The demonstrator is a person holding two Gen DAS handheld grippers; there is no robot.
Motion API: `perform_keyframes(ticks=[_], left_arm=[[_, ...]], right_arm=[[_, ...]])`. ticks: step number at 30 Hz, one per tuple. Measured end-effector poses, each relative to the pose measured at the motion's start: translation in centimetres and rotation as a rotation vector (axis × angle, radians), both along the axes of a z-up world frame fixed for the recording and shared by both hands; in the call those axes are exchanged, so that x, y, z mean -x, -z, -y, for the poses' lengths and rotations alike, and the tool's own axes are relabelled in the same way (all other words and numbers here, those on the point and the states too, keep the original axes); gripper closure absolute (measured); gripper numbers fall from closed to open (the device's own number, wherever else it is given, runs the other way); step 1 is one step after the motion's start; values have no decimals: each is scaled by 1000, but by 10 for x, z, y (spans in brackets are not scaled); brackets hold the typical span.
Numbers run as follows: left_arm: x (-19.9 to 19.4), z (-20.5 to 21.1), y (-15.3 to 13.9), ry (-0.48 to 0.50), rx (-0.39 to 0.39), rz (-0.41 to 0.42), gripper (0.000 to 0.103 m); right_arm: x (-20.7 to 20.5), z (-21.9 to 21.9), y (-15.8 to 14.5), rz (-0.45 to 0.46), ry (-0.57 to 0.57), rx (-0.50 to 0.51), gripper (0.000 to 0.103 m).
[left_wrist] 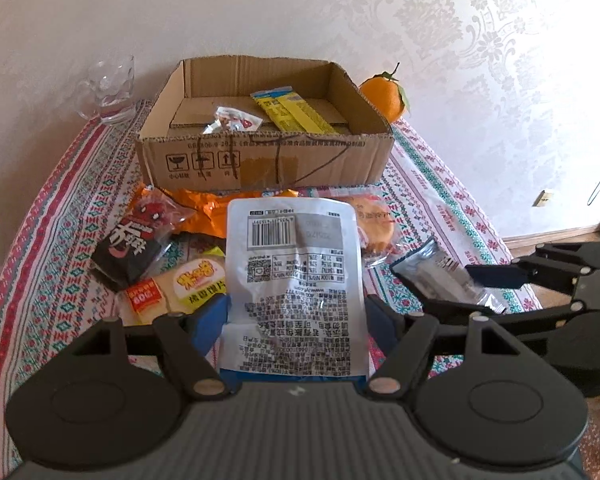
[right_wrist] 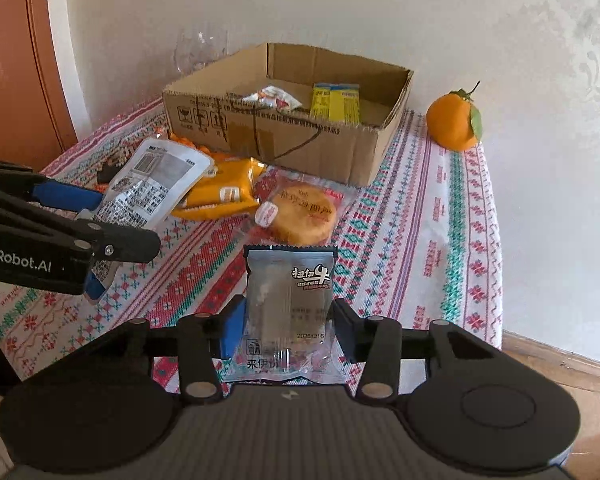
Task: Organize snacks
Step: 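Lower the clear packet into the box with the right gripper and release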
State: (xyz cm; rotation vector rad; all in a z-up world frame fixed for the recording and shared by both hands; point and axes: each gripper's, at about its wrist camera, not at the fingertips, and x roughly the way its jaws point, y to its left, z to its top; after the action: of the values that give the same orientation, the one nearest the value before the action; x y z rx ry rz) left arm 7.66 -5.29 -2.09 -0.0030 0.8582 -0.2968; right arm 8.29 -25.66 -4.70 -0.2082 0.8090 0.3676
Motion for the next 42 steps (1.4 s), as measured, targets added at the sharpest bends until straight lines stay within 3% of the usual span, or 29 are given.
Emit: perform_keyframes(ticks=[13,26,36,37,39,40,42], left_arm=[[-7,-24,-18,15,31,30,29],[-13,-50,-20,-19,28,28,29],[-19,-61,-19,-72,3,12,29],[-20,-62,-19,-76,3,11,29],[-22,-63,-18,-80,4,8,29],[-23,-63,-18,-81,3,8,29],[-25,-63,-18,-81,4,4,29]], right_arm=[[-28,-18,-41,73,-25,13,51],[-124,-60,-73,134,-58,37,51],[-202,-92,-57,84,-82,51,51],[-206,-94,-56,79,-83,47,48],[-210,-93,-55,73,-84,27,29],[-210,-92,-55,81,-77,15,11],[-208,-89,-55,94,-79,-6,3]])
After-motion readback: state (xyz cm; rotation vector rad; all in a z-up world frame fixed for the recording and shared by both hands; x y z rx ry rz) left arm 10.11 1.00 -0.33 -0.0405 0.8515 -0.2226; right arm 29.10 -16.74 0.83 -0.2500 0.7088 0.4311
